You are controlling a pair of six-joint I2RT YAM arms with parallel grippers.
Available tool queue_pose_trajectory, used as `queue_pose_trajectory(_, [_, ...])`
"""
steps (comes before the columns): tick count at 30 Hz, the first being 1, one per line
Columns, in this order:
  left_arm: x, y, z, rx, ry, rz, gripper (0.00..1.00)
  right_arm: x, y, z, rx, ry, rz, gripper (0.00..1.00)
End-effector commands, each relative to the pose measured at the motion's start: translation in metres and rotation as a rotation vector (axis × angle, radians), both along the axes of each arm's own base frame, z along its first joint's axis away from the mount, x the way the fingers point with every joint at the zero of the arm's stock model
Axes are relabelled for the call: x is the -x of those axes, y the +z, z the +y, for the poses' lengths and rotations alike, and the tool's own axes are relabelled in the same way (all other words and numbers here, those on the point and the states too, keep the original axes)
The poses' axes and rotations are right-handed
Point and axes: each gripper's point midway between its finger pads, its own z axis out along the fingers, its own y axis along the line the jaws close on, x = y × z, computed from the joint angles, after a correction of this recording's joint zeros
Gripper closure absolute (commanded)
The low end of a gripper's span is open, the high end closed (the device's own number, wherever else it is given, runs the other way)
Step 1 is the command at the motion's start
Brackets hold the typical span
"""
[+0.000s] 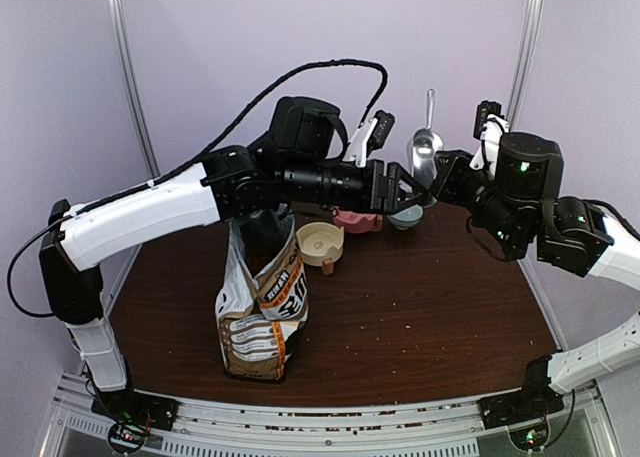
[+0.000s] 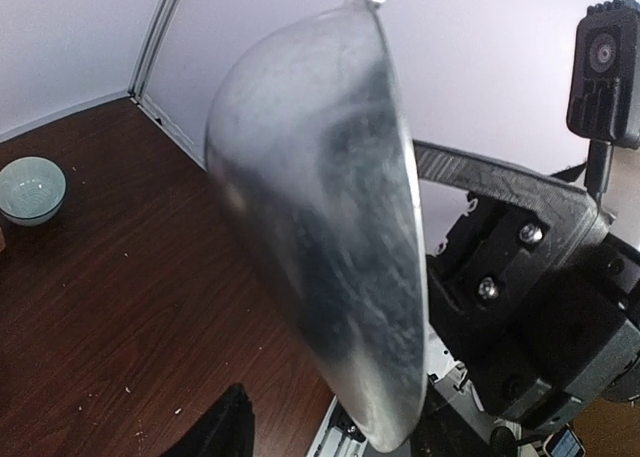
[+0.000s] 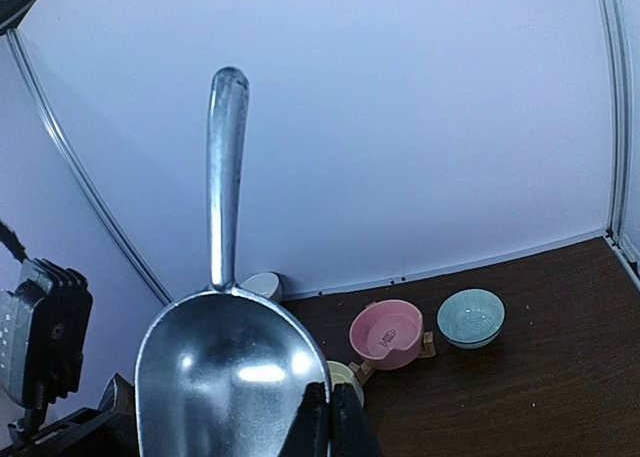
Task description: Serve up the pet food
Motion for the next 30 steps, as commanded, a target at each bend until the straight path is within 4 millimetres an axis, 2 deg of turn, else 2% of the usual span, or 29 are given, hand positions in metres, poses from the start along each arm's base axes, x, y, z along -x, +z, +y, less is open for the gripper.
queue_pose_trajectory(1, [0.000,0.026,-0.004,0.068,-0.042,-0.094,0.44,0.006,0.006,0.006,-0.022,0.067,-0.036,1.00])
queue_pose_trajectory(4, [0.000,0.026,-0.004,0.065,-0.037,-0.098,0.55,0.008,0.002,0.006,-0.043,0.081,-0.040,1.00])
queue_pose_trajectory(14, [-0.002,0.022,-0.005,0.068,-0.037,-0.101,0.77,0.012,-0.001,0.006,-0.053,0.111,-0.045,1.00])
queue_pose_trajectory(20, [-0.007,0.019,-0.001,0.038,0.002,-0.099,0.89,0.015,-0.005,0.018,-0.033,0.174,-0.044,0.97])
queue_pose_trajectory(24, [-0.010,0.019,0.001,0.035,0.024,-0.104,0.92,0.016,-0.014,0.027,-0.012,0.213,-0.028,0.98])
queue_pose_trajectory(30, [-0.014,0.016,0.001,0.028,0.041,-0.116,0.78,0.017,-0.022,0.030,-0.008,0.229,-0.018,0.99])
